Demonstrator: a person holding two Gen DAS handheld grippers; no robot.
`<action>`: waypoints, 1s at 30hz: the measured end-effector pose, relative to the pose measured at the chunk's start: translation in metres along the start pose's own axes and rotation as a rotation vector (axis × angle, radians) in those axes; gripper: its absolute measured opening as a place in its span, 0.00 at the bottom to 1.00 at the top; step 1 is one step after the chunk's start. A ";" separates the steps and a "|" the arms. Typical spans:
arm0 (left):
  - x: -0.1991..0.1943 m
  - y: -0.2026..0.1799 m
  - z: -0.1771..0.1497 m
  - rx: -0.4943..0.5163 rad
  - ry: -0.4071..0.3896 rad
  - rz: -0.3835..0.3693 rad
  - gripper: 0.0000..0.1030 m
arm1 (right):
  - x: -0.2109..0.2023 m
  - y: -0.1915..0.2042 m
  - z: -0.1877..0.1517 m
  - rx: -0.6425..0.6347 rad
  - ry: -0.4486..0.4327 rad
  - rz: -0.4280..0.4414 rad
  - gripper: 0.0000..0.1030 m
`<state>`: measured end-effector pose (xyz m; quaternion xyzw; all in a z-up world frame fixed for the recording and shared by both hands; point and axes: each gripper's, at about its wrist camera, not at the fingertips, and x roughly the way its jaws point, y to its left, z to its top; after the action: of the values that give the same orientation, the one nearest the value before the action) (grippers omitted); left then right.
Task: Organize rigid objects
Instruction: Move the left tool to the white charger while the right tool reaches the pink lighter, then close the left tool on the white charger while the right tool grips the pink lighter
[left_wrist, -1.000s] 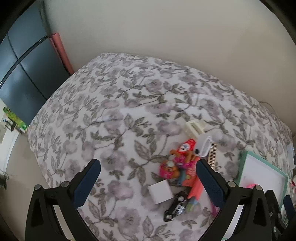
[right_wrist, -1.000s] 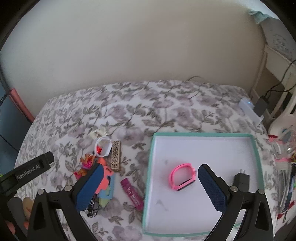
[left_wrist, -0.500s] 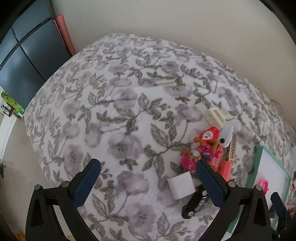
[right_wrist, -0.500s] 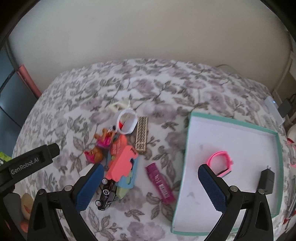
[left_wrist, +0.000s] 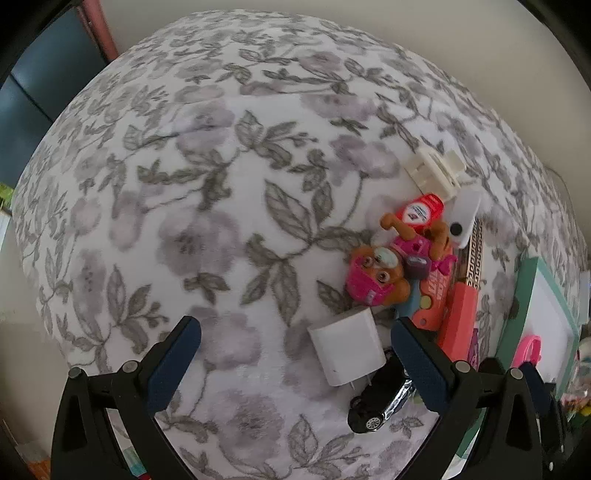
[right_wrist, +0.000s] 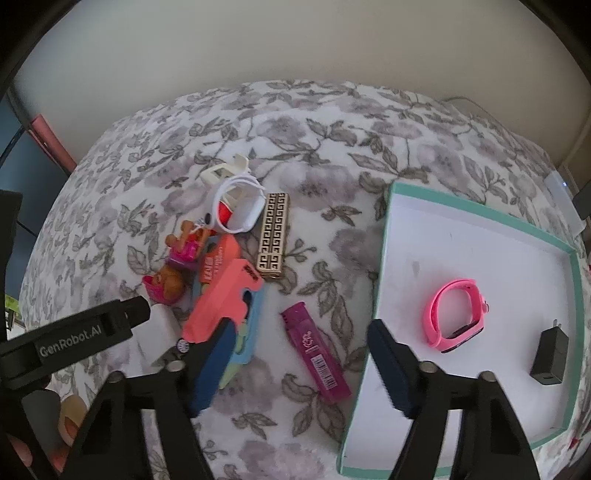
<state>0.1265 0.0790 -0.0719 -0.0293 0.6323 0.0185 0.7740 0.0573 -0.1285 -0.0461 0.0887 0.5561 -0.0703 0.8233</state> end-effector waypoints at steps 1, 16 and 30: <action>0.002 -0.002 0.000 0.005 0.007 -0.001 0.99 | 0.001 -0.002 0.000 0.003 0.005 0.000 0.64; 0.032 -0.020 -0.009 0.051 0.061 -0.011 0.76 | 0.030 0.006 -0.010 -0.075 0.090 -0.026 0.34; 0.059 -0.050 -0.017 0.106 0.085 0.010 0.56 | 0.045 0.011 -0.018 -0.118 0.103 -0.065 0.26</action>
<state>0.1250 0.0273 -0.1323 0.0144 0.6649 -0.0125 0.7467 0.0596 -0.1141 -0.0935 0.0255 0.6036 -0.0592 0.7947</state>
